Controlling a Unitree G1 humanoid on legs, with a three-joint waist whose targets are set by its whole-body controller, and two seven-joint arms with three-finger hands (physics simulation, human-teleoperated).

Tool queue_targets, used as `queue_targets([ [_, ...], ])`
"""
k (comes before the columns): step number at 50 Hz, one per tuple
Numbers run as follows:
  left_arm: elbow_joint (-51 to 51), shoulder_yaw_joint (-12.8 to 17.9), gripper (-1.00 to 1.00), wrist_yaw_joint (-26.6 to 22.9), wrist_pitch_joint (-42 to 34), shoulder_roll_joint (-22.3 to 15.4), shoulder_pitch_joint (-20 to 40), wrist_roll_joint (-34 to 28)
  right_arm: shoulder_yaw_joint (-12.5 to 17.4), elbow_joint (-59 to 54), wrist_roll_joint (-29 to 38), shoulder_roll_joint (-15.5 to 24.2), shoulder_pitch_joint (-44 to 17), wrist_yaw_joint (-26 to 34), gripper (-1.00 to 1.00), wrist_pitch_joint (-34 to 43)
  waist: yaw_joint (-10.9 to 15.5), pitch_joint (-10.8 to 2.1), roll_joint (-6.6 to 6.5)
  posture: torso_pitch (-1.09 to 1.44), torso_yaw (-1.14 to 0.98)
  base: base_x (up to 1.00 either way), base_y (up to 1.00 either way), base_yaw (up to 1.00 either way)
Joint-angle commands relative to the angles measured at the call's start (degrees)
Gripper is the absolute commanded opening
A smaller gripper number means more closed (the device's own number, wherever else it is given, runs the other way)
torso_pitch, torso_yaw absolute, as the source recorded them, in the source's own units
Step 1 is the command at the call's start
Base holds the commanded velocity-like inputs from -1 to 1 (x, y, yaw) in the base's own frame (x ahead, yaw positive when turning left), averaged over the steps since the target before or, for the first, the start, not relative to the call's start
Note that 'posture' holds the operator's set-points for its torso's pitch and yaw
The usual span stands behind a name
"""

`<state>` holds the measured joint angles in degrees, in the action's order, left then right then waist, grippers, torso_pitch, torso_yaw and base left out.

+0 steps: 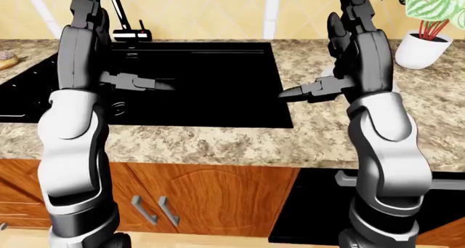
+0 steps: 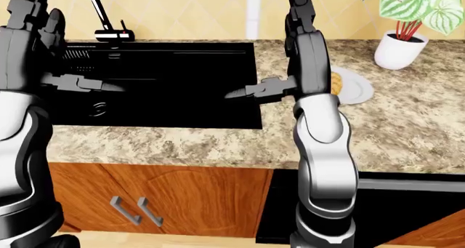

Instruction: Place the pastries on the plates.

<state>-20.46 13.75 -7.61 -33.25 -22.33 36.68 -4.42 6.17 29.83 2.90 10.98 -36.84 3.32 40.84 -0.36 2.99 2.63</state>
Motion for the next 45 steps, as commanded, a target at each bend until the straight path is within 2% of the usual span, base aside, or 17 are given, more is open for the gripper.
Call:
queue_targets([
  [1, -1.15, 0.42, 1.00, 0.31, 1.89, -0.41, 1.23, -0.10, 0.48, 1.21, 0.15, 0.45, -1.02, -0.25, 1.00, -1.26, -0.05, -1.70, 1.24, 0.00, 0.00, 0.09, 0.50, 0.00],
  [2, -0.80, 0.47, 1.00, 0.44, 2.39, -0.45, 0.81, -0.35, 0.45, 1.15, 0.24, 0.59, -0.93, -0.13, 1.00, -1.30, -0.66, -1.47, -0.70, 0.00, 0.00, 0.09, 0.50, 0.00],
  [6, -1.31, 0.63, 1.00, 0.30, 1.67, -0.75, 1.34, -0.20, 0.50, 1.10, 0.19, 0.63, -1.50, -0.17, 1.00, -1.08, -0.30, -2.80, 0.18, 0.00, 0.00, 0.08, 0.50, 0.00],
  [10, -1.10, 0.63, 1.00, 0.30, 2.06, -0.85, 1.21, -0.51, 0.52, 0.73, 0.36, 0.46, -0.86, -0.36, 1.00, -1.79, -0.23, -1.93, -1.79, 0.00, 0.00, 0.03, 0.56, 0.00],
  [13, -1.49, 0.45, 1.00, 0.22, 1.91, -0.87, 1.07, -0.82, 0.39, 0.77, 0.51, 0.34, -0.76, -0.47, 1.00, -1.89, -0.39, -2.20, -5.51, 0.00, 0.00, 0.00, 0.58, 0.00],
  [14, -1.34, 0.38, 1.00, 0.18, 2.09, -0.87, 1.10, -1.01, 0.23, 0.63, 0.90, 0.48, -0.65, -0.50, 1.00, -1.86, -0.47, -2.86, -8.25, 0.00, 0.00, 0.00, 0.59, 0.00],
  [15, -1.19, 0.30, 1.00, 0.12, 2.20, -0.84, 1.25, -1.12, 0.33, 0.66, 0.81, 0.36, -0.65, -0.43, 1.00, -1.85, -0.87, -3.85, -9.24, 0.00, 0.00, 0.00, 0.60, 0.00],
  [17, -1.16, 0.17, 1.00, -0.12, 2.16, -0.79, 1.34, -1.28, 0.36, 0.75, 0.80, 0.26, -0.65, -0.45, 1.00, -1.87, -0.20, -1.74, -7.59, 0.00, 0.00, 0.00, 0.61, 0.00],
  [28, -2.33, 0.52, 1.00, -0.47, 0.52, -1.30, 2.13, -1.37, 0.34, 0.39, 0.22, 0.03, -1.10, -0.80, 1.00, -1.80, -0.43, -1.77, 0.50, 0.00, 0.00, 0.00, 0.68, 0.00],
  [29, -2.54, 0.48, 1.00, -0.59, 0.38, -1.31, 2.08, -1.38, 0.26, 0.39, 0.26, 0.12, -1.03, -0.74, 1.00, -1.90, -0.81, -1.82, -0.99, 0.00, 0.00, 0.00, 0.67, 0.00],
  [32, -2.71, 0.51, 1.00, -0.76, 0.32, -1.41, 1.85, -1.61, 0.50, 0.75, -0.08, 0.23, -0.74, -0.55, 1.00, -1.89, -0.35, -3.21, 0.36, 0.00, 0.00, 0.00, 0.67, 0.00],
  [34, -2.80, 0.42, 1.00, -0.90, 0.36, -1.25, 1.68, -1.71, 0.47, 0.81, -0.15, 0.14, -0.55, -0.58, 1.00, -1.99, -0.21, -2.69, -0.40, 0.00, 0.00, 0.00, 0.68, 0.00],
  [37, -2.98, 0.49, 1.00, -0.90, 0.39, -1.13, 1.57, -1.91, 0.51, 1.38, -0.19, 0.34, -0.48, -0.40, 1.00, -1.57, -0.48, -1.61, -3.45, 0.00, 0.00, 0.00, 0.67, 0.00],
  [39, -3.02, 0.54, 1.00, -0.88, 0.46, -1.12, 1.49, -2.00, 0.64, 1.75, -0.38, 0.30, -0.46, -0.44, 1.00, -1.28, -0.50, -2.78, -8.54, 0.00, 0.00, 0.00, 0.68, 0.00],
  [40, -3.06, 0.54, 1.00, -0.87, 0.48, -1.07, 1.46, -1.99, 0.53, 1.95, -0.36, 0.33, -0.35, -0.41, 1.00, -1.22, -0.64, -3.85, -9.05, 0.00, 0.00, 0.00, 0.68, 0.00],
  [42, -3.13, 0.61, 1.00, -0.83, 0.52, -0.99, 1.35, -1.97, 0.57, 2.02, -0.43, 0.26, -0.25, -0.46, 1.00, -1.23, -0.01, -1.59, -7.38, 0.00, 0.00, 0.00, 0.68, 0.00],
  [45, -3.08, 0.63, 1.00, -0.67, 0.60, -0.99, 1.39, -2.04, 0.61, 1.86, -0.52, 0.26, -0.38, -0.57, 1.00, -1.32, -0.09, -1.84, -5.11, 0.00, 0.00, 0.00, 0.68, 0.00],
])
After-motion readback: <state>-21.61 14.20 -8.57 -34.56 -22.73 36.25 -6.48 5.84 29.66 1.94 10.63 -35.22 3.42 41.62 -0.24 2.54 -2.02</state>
